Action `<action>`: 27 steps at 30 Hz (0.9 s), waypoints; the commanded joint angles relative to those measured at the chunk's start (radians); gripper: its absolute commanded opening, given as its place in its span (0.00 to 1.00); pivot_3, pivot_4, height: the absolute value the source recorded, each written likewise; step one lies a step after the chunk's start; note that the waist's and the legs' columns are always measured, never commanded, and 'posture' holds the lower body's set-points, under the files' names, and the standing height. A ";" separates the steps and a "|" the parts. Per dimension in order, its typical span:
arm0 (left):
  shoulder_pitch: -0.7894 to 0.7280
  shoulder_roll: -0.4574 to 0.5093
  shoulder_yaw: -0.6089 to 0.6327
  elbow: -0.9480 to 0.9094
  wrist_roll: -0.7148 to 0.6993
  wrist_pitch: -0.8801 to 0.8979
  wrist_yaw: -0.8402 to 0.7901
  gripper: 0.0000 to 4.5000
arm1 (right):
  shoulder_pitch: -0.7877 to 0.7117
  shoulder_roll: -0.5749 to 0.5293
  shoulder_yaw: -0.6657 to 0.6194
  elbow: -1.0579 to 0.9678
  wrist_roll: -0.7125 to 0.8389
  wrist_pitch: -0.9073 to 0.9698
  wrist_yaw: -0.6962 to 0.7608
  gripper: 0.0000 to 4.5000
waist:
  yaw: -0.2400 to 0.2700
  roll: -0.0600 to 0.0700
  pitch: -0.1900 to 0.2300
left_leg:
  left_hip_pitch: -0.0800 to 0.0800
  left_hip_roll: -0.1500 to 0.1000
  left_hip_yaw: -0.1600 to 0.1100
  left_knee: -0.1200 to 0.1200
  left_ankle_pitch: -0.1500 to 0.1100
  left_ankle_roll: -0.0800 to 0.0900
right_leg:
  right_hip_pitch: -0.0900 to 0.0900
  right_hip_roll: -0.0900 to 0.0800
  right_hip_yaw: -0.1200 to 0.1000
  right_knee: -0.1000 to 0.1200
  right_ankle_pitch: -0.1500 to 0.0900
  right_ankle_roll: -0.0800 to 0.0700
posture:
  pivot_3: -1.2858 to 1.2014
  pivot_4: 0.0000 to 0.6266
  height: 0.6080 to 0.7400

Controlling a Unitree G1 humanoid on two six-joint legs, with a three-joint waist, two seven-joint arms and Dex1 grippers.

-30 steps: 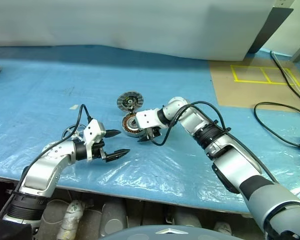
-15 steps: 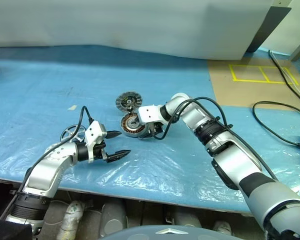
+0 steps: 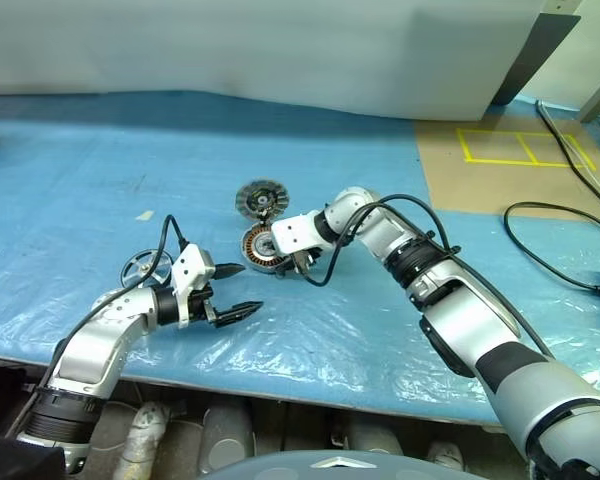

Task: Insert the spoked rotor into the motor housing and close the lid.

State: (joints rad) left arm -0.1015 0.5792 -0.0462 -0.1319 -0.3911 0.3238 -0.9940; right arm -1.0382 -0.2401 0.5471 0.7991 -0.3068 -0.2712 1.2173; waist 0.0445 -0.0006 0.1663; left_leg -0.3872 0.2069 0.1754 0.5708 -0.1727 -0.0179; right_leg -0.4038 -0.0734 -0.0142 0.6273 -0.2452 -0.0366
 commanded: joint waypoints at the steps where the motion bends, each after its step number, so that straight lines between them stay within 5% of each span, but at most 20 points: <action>1: 0.003 -0.004 0.003 -0.021 -0.005 -0.011 0.003 1.00 | -0.012 0.008 0.007 0.004 -0.026 0.023 -0.017 0.40 | 0.000 0.000 0.000 | 0.001 0.000 0.000 0.000 0.000 0.000 | 0.000 0.000 0.000 0.000 0.000 0.000 | 0.52 0.24 1.00; 14: 0.033 0.014 0.014 -0.054 -0.036 0.017 -0.020 1.00 | -0.014 0.119 -0.050 -0.249 0.127 0.397 0.161 0.40 | -0.002 0.000 0.000 | -0.008 0.000 0.000 -0.002 0.001 0.002 | -0.008 0.001 0.000 -0.001 0.000 -0.001 | 0.52 0.24 1.00; 27: 0.104 0.156 0.099 -0.100 -0.114 0.045 -0.146 1.00 | 0.076 0.128 0.068 -0.362 0.074 0.549 0.159 0.40 | -0.001 0.000 0.000 | -0.016 0.000 -0.002 0.000 0.002 -0.003 | -0.014 0.001 -0.005 0.001 0.001 -0.001 | 0.52 0.24 1.00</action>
State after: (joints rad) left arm 0.0063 0.7051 -0.0218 -0.1849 -0.4790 0.3852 -1.1210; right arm -0.9851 -0.1189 0.5787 0.4710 -0.2362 0.2730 1.3541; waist 0.0436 -0.0008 0.1663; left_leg -0.4028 0.2070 0.1738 0.5710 -0.1703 -0.0216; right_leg -0.4179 -0.0727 -0.0188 0.6282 -0.2447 -0.0374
